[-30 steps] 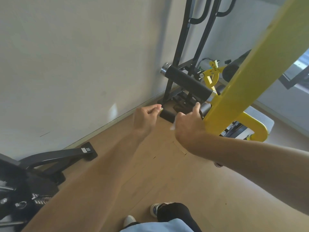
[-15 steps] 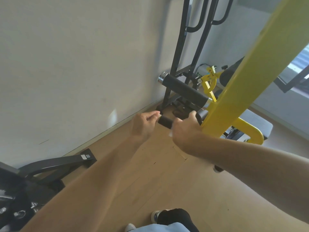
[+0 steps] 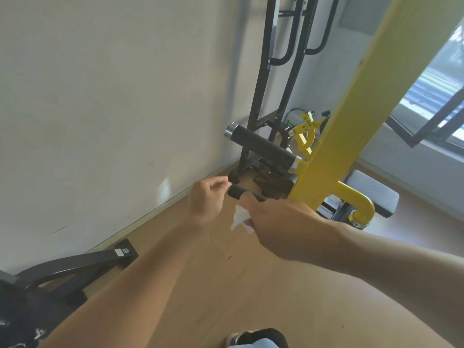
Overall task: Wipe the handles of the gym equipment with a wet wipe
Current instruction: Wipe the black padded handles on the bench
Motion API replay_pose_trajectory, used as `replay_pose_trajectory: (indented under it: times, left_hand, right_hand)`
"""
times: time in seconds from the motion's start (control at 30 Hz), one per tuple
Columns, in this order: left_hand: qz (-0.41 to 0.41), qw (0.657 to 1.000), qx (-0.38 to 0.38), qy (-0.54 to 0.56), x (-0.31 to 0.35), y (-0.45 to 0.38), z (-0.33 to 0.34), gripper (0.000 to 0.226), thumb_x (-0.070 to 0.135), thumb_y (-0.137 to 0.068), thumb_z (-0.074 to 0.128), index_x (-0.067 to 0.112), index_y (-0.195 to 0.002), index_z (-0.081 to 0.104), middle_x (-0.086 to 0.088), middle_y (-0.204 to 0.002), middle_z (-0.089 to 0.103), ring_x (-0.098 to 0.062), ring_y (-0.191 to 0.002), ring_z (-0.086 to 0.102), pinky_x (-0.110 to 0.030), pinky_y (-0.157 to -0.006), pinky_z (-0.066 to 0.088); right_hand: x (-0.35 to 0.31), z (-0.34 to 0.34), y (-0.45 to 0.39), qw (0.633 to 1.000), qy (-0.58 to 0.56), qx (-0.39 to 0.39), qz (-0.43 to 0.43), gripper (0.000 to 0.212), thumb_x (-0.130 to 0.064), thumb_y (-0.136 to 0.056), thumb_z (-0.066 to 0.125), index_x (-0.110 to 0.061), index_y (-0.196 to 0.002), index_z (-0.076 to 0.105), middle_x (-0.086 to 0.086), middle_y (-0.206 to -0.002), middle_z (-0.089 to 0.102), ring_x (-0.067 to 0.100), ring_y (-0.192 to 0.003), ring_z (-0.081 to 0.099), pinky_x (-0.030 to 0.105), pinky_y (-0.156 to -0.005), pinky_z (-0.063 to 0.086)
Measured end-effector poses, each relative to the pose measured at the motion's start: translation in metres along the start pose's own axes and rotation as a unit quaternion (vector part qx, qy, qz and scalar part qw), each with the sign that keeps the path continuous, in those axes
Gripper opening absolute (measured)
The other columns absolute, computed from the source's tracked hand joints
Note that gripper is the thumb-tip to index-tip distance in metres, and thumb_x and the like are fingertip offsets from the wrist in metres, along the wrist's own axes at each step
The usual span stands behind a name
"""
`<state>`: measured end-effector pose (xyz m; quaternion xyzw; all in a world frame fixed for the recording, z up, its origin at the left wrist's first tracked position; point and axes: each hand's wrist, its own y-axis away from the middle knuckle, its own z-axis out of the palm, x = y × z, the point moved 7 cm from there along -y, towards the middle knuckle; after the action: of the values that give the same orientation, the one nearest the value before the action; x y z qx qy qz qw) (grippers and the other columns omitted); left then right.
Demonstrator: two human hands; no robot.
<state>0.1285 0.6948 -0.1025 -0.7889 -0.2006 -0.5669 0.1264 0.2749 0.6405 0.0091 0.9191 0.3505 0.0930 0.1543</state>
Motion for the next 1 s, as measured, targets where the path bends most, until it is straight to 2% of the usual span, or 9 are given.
replay_pose_trajectory:
  times: [0.07, 0.13, 0.27, 0.43, 0.53, 0.6, 0.7, 0.87, 1.0]
  left_hand:
    - [0.022, 0.999, 0.019, 0.028, 0.013, -0.005, -0.013, 0.028, 0.019, -0.095, 0.064, 0.012, -0.122, 0.070, 0.000, -0.116, 0.074, -0.008, -0.105, 0.067, -0.014, -0.091, 0.046]
    - [0.057, 0.994, 0.055, 0.071, 0.040, -0.009, -0.033, 0.027, 0.018, -0.095, 0.060, 0.016, -0.121, 0.070, 0.007, -0.114, 0.072, -0.005, -0.105, 0.065, -0.005, -0.086, 0.044]
    - [0.087, 0.973, 0.078, 0.199, 0.100, -0.018, -0.064, 0.014, 0.027, -0.095, 0.060, 0.030, -0.096, 0.074, 0.007, -0.105, 0.076, -0.009, -0.101, 0.071, -0.028, -0.092, 0.053]
    - [0.108, 0.982, 0.040, 0.150, 0.121, -0.020, -0.059, 0.009, 0.032, -0.090, 0.068, 0.030, -0.092, 0.077, 0.017, -0.087, 0.076, 0.002, -0.087, 0.068, -0.026, -0.087, 0.052]
    - [0.133, 0.981, 0.032, 0.134, 0.117, -0.018, -0.053, 0.010, 0.033, -0.093, 0.068, 0.030, -0.091, 0.077, 0.015, -0.085, 0.077, 0.001, -0.083, 0.071, -0.017, -0.079, 0.052]
    - [0.131, 0.983, 0.025, 0.125, 0.119, -0.018, -0.053, 0.012, 0.032, -0.093, 0.068, 0.026, -0.095, 0.078, 0.013, -0.089, 0.077, 0.004, -0.083, 0.070, -0.009, -0.075, 0.050]
    - [0.127, 0.986, 0.015, 0.105, 0.122, -0.022, -0.052, 0.015, 0.028, -0.094, 0.066, 0.021, -0.101, 0.078, 0.013, -0.091, 0.077, 0.006, -0.081, 0.068, -0.008, -0.072, 0.050]
    - [0.144, 0.987, 0.016, 0.066, 0.125, -0.024, -0.053, 0.013, 0.028, -0.096, 0.063, 0.023, -0.100, 0.075, 0.015, -0.083, 0.074, 0.011, -0.074, 0.063, -0.006, -0.071, 0.046]
    - [0.146, 0.987, 0.026, 0.058, 0.126, -0.021, -0.054, 0.014, 0.029, -0.097, 0.062, 0.023, -0.102, 0.074, 0.017, -0.082, 0.071, 0.018, -0.072, 0.059, 0.000, -0.067, 0.042]
  right_hand:
    - [-0.002, -0.029, 0.008, 0.979, -0.201, 0.045, 0.004, 0.012, -0.037, -0.106, 0.039, -0.028, -0.111, 0.034, -0.009, -0.073, 0.054, 0.002, -0.055, 0.048, 0.020, -0.047, 0.034]
    - [0.011, -0.068, 0.009, 0.938, -0.302, 0.172, 0.007, 0.009, -0.037, -0.105, 0.041, -0.028, -0.106, 0.040, -0.011, -0.083, 0.063, -0.004, -0.056, 0.051, 0.016, -0.044, 0.038]
    - [0.039, -0.130, 0.013, 0.860, -0.263, 0.437, 0.016, 0.020, -0.017, -0.103, 0.051, -0.011, -0.122, 0.054, -0.008, -0.089, 0.057, -0.009, -0.053, 0.044, 0.006, -0.041, 0.036]
    - [0.034, -0.091, -0.039, 0.948, -0.071, 0.293, 0.102, 0.031, -0.039, -0.104, 0.043, -0.016, -0.123, 0.052, 0.004, -0.107, 0.068, 0.022, -0.086, 0.064, 0.029, -0.066, 0.048]
    - [0.028, -0.072, -0.041, 0.969, -0.028, 0.219, 0.107, 0.070, -0.063, -0.099, 0.018, -0.014, -0.147, 0.034, 0.004, -0.146, 0.051, 0.028, -0.126, 0.054, 0.045, -0.102, 0.040]
    - [0.027, -0.072, -0.044, 0.973, -0.016, 0.210, 0.097, 0.073, -0.060, -0.101, 0.015, -0.011, -0.155, 0.020, 0.006, -0.155, 0.041, 0.029, -0.136, 0.046, 0.047, -0.111, 0.032]
    - [0.026, -0.081, -0.062, 0.973, -0.028, 0.220, 0.062, 0.060, -0.049, -0.105, 0.022, -0.011, -0.152, 0.025, 0.008, -0.143, 0.053, 0.031, -0.128, 0.052, 0.048, -0.107, 0.034]
    - [0.036, -0.084, -0.054, 0.969, 0.044, 0.227, 0.086, 0.028, -0.033, -0.106, 0.035, -0.014, -0.124, 0.046, 0.001, -0.103, 0.062, 0.025, -0.082, 0.056, 0.039, -0.075, 0.036]
    - [0.038, -0.091, -0.041, 0.973, 0.020, 0.226, 0.053, 0.024, -0.015, -0.104, 0.038, -0.016, -0.126, 0.046, 0.001, -0.086, 0.049, 0.021, -0.078, 0.053, 0.025, -0.056, 0.031]
